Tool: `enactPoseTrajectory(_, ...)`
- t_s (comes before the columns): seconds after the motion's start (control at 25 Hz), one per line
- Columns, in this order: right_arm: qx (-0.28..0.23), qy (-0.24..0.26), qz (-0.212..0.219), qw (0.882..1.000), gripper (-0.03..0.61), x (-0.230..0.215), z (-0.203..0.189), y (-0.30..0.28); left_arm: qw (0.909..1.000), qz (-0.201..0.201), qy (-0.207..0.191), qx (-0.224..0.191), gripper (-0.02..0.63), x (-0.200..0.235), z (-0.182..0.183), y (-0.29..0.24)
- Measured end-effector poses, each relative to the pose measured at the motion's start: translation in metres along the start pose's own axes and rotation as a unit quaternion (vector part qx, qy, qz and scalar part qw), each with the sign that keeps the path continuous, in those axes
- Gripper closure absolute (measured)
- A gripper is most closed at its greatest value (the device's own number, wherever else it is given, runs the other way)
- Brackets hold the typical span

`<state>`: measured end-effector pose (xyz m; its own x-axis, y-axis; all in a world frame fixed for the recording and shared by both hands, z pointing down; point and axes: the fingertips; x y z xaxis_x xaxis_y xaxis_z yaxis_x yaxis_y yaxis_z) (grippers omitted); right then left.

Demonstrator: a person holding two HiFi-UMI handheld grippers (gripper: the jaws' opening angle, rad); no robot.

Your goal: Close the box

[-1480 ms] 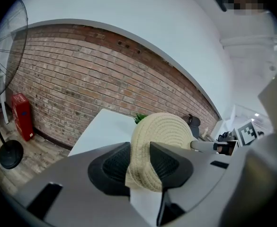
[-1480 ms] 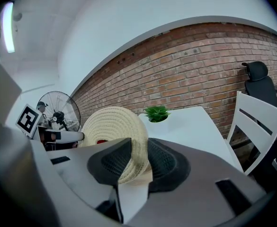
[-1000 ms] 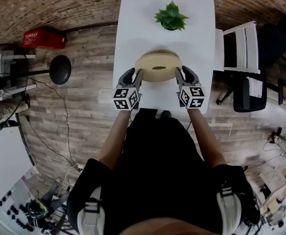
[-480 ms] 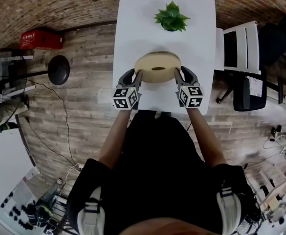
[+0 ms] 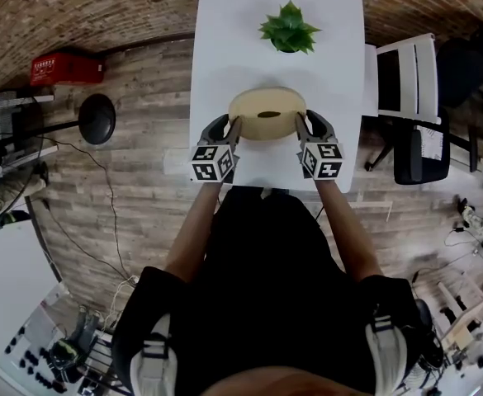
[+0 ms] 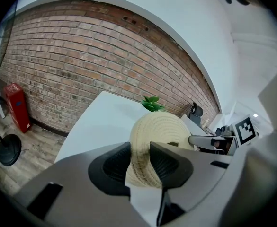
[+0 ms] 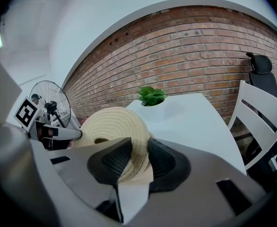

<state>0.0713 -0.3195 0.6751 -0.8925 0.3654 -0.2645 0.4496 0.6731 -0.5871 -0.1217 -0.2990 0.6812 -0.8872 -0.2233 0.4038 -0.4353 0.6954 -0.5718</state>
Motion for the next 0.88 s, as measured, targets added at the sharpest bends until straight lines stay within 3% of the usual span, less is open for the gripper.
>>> enactPoseTrajectory(0.88,0.026,0.002,-0.045,0.999,0.477,-0.024,-0.011,-0.018,0.9984,-0.037,0.000,0.042,0.476,0.000,-0.008,-0.030)
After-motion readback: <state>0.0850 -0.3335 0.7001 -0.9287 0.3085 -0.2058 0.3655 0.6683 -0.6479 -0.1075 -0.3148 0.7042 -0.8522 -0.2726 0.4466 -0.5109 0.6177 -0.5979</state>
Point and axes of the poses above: the fingertips, and each gripper's own axes: y backward along the fingers, x to its left, z out of its top, and after that the axes turned 1 degree about z, right-handed
